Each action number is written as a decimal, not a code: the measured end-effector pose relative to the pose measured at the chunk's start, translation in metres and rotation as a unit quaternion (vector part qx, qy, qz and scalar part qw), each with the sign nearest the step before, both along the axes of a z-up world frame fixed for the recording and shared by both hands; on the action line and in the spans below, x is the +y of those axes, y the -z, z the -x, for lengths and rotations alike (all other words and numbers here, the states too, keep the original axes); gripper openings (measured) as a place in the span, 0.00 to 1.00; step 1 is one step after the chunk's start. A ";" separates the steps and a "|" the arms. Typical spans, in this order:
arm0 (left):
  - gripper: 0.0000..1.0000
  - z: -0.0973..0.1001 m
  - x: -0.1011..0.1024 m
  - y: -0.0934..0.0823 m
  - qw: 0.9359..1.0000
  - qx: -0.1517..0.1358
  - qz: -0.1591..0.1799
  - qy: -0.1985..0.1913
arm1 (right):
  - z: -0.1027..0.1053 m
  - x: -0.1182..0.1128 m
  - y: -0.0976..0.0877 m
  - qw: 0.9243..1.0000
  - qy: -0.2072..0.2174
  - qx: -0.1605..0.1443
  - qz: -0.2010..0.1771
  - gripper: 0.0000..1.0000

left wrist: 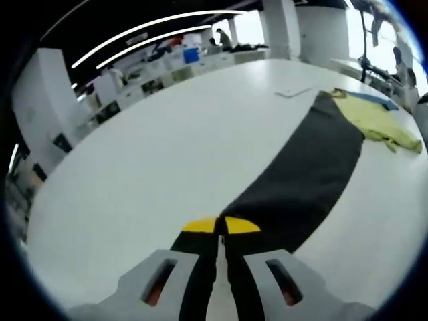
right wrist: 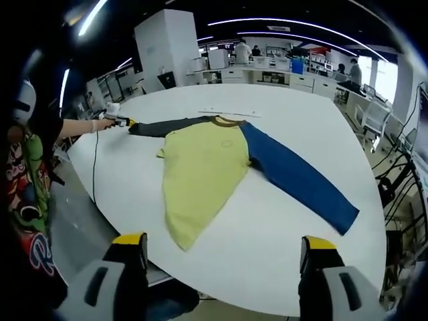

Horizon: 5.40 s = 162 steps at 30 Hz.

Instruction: Fold the garment on the visible template until the final outline fits inside the template.

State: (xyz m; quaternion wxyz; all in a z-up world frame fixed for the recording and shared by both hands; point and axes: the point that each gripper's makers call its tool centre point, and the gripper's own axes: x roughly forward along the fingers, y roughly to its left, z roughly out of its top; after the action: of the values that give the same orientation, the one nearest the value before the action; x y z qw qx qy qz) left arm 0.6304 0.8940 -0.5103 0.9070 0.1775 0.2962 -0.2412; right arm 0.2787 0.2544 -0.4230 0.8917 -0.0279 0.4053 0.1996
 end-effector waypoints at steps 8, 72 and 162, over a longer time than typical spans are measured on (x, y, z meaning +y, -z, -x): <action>0.32 0.011 0.006 -0.005 1.000 -0.009 0.002 0.010 | -0.005 0.005 0.000 1.000 -0.007 -0.003 -0.003 0.95; 0.45 0.117 -0.138 -0.040 0.983 0.016 0.048 0.175 | 0.024 0.066 0.045 0.994 -0.065 0.019 -0.085 0.46; 0.00 0.159 -0.332 0.024 0.966 0.148 0.179 0.115 | -0.007 0.068 0.102 0.988 -0.126 0.045 0.076 0.00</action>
State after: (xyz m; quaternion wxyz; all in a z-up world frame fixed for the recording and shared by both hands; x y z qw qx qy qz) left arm 0.4710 0.5617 -0.5342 0.8360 0.0074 0.3571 -0.4167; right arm 0.2858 0.3225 -0.5250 0.8355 -0.1373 0.4524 0.2801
